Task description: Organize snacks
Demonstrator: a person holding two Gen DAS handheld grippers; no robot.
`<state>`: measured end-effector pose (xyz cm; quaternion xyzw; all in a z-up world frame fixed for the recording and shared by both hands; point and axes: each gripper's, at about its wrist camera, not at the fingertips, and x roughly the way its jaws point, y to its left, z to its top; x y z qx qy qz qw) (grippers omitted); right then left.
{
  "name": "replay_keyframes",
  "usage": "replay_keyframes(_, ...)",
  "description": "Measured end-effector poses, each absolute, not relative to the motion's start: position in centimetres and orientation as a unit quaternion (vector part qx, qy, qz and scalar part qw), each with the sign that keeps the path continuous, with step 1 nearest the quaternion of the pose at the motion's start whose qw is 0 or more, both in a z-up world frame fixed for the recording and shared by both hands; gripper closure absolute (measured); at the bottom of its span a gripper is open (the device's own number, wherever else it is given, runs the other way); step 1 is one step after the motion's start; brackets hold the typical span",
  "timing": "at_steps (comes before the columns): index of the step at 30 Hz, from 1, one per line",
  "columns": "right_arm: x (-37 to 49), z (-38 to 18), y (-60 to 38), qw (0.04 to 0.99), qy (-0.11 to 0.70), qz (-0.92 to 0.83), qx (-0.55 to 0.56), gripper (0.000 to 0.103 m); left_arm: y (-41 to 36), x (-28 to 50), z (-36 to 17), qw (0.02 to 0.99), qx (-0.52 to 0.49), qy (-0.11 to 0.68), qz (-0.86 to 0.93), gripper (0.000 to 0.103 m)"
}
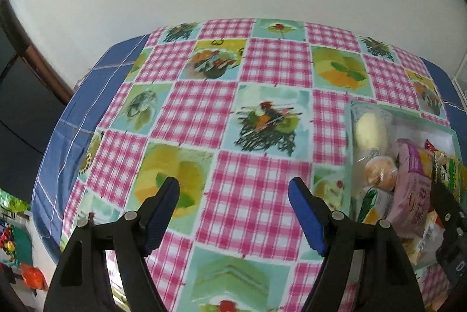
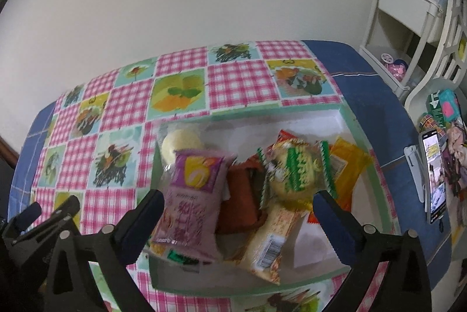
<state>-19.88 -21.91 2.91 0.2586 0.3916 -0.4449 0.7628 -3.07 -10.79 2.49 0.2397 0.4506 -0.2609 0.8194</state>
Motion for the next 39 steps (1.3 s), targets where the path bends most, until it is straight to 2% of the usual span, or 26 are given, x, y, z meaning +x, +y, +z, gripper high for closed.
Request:
replay_keyframes(8, -19.4, 1.9, -19.2, 0.762, 0.410, -0.435, 0.249, 0.000, -7.9, -3.1, 1.8, 0.816, 0.251, 0.456, -0.249, 0.016)
replay_keyframes(10, -19.5, 1.9, -18.8, 0.763, 0.409, -0.434, 0.250, 0.000, -7.2, -3.1, 1.8, 0.816, 0.254, 0.455, -0.250, 0.009)
replay_keyframes(11, -19.6, 1.8, -18.5, 0.763, 0.410, -0.433, 0.251, 0.000, -6.9, -3.2, 1.7, 0.815, 0.253, 0.456, -0.252, 0.009)
replay_keyframes(26, -20.8, 1.0, -15.7, 0.761, 0.422, -0.426, 0.248, 0.000, -4.0, -4.7, 1.6, 0.808, 0.263, 0.452, -0.270, 0.009)
replay_keyframes(39, -21.7, 2.4, -14.0, 0.774, 0.401, -0.427, 0.238, 0.000, -2.0, -5.1, 2.8, 0.816, 0.239, 0.446, -0.279, 0.009)
